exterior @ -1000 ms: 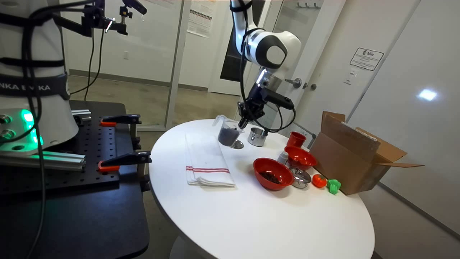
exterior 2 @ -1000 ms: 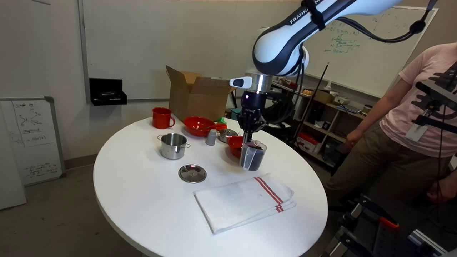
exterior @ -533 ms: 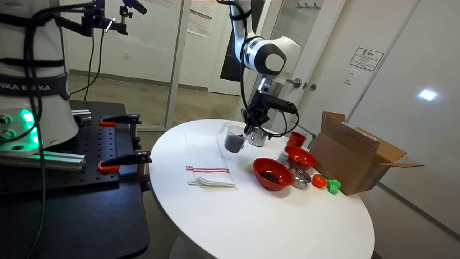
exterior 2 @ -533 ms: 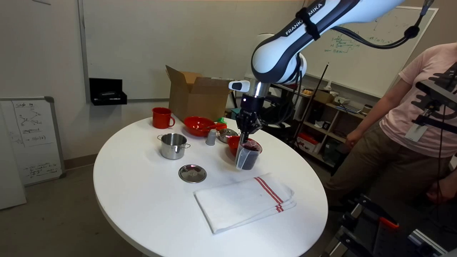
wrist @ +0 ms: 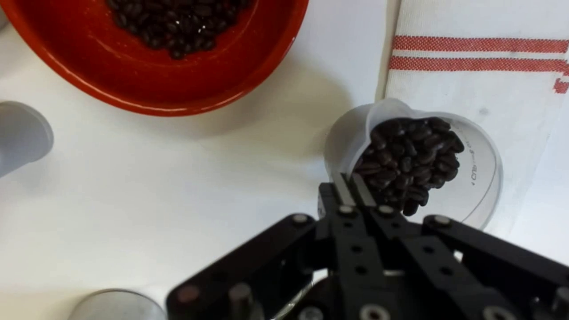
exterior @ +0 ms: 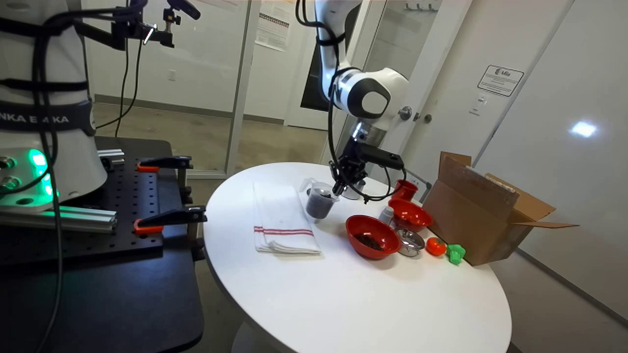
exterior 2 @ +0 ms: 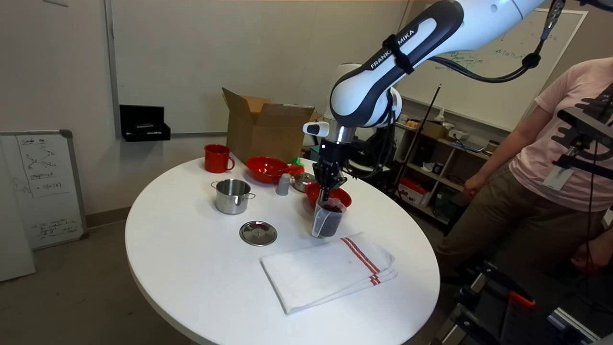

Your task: Move the cup slightly down on the table

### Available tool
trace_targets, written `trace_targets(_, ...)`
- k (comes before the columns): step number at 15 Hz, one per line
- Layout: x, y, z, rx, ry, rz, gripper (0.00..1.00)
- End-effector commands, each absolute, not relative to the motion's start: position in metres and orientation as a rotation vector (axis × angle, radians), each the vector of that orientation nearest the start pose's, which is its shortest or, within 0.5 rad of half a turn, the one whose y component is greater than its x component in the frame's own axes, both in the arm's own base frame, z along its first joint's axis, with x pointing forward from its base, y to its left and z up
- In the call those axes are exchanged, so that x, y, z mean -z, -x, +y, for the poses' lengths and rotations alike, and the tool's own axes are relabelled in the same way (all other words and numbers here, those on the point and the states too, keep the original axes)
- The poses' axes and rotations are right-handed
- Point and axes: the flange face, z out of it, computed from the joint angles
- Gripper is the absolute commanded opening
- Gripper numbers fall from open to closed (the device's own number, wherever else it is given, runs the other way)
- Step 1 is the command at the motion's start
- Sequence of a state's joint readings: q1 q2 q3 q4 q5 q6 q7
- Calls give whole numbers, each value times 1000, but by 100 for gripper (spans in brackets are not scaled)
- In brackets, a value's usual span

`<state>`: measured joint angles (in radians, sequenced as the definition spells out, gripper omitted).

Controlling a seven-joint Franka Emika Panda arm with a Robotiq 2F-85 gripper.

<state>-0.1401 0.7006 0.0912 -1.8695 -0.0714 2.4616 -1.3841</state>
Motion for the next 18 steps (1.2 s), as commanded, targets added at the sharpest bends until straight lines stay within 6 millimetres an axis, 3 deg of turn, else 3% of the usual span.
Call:
trace_targets(1,-118,-632,-30,-99,2383,-1954,0)
trace_targets(10,-95,-642,-34,-108,2391,-1926,0)
trace_targets(12,-98,-644,-35,-99,2402,-1920,29)
trace_targets(18,-104,-647,-37,-79,2421,-1893,70)
